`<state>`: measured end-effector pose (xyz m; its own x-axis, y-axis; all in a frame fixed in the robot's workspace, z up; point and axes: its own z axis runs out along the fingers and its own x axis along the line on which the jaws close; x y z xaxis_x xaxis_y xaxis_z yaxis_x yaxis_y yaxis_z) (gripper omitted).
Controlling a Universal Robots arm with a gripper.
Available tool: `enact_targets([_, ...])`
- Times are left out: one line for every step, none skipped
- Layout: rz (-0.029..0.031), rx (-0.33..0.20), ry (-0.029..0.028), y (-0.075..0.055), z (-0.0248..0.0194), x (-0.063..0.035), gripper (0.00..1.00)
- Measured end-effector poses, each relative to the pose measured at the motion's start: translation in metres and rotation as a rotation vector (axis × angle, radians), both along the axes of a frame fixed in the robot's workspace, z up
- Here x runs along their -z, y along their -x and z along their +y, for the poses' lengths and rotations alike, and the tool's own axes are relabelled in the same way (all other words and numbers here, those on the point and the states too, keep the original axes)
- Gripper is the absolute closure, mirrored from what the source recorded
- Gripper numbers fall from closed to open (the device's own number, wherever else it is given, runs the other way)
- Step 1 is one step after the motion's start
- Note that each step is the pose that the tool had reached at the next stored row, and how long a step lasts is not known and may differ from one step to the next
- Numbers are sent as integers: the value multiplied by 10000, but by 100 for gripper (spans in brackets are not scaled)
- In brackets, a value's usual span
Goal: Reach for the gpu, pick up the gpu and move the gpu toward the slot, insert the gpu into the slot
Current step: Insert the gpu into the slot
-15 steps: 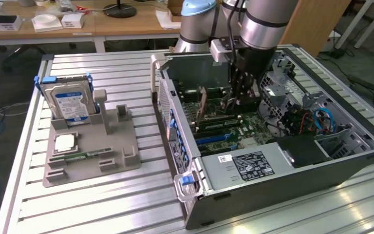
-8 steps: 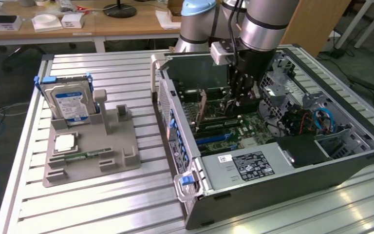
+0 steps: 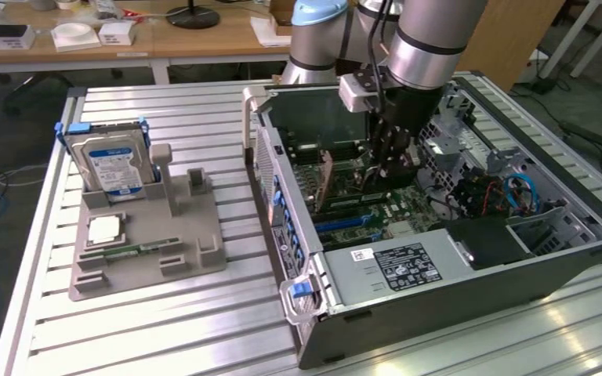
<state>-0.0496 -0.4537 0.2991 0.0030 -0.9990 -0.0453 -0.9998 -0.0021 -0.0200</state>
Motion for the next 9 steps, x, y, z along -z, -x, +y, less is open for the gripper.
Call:
enact_targets([0, -1, 3, 7, -13, 2, 74])
enact_targets([-1, -2, 2, 15, -26, 5, 74])
enact_targets([-1, -2, 3, 25, -34, 8, 74])
enact_targets([-2, -1, 3, 46, -36, 13, 74])
enact_targets([-1, -1, 3, 81, -36, 22, 74])
enact_targets([-1, 0, 2, 118, -36, 35, 74])
enact_targets([0, 0, 4, 156, -37, 49, 74])
enact_targets([-1, 0, 5, 188, -36, 67, 74])
enact_targets([-1, 2, 7, 210, -37, 86, 74])
